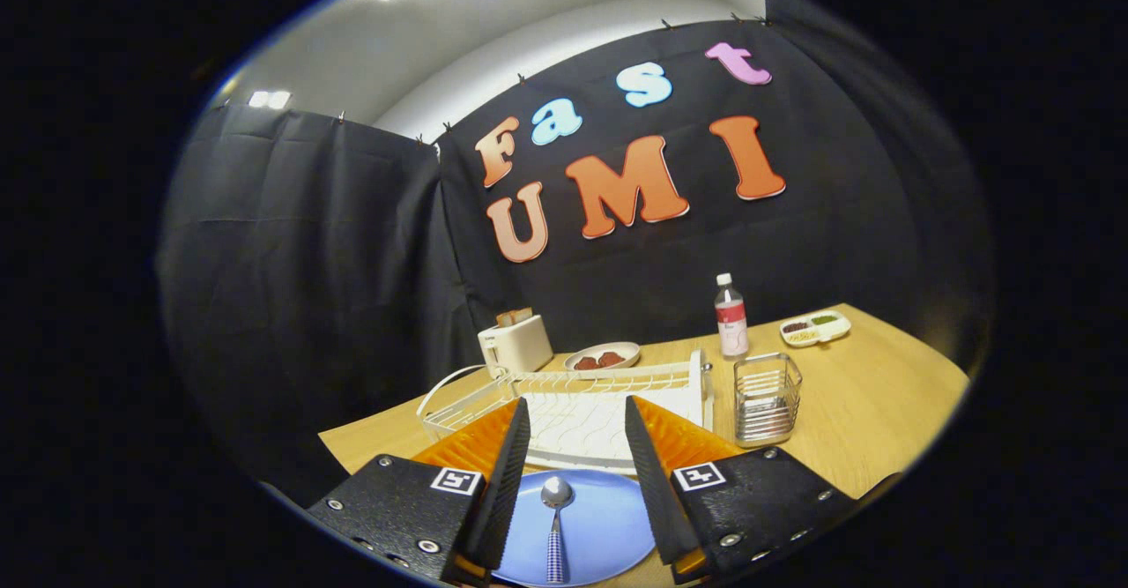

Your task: Take the plate from the dish rack, then take the spoon from the basket and place it into the plate.

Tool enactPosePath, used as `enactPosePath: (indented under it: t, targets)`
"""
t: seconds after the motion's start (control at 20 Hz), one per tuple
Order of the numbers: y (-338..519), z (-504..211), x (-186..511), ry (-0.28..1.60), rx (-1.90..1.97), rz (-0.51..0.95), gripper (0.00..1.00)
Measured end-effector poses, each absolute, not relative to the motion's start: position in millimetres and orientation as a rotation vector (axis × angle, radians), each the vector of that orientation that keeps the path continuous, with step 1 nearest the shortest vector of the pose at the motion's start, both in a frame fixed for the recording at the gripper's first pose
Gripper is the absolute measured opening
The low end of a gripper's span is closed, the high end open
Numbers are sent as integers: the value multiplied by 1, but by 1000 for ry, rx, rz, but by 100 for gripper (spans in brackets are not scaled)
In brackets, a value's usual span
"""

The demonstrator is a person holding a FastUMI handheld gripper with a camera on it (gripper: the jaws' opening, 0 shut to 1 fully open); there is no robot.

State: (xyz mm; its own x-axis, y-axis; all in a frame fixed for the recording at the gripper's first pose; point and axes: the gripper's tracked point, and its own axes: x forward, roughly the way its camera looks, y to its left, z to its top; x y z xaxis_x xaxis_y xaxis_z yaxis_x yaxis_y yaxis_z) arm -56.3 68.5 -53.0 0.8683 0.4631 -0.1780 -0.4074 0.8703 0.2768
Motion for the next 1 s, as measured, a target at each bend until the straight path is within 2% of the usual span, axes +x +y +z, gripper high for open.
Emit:
enactPosePath:
  t: [0.1, 0.3, 0.5, 1.0]
  targets:
    - [57, -37, -49, 187, 182, 385, 73]
    - [30, -13, -35, 93, 64, 212, 84]
    - [27, 3, -35, 33, 42, 160, 86]
    - [30, -5, -24, 41, 50, 131, 87]
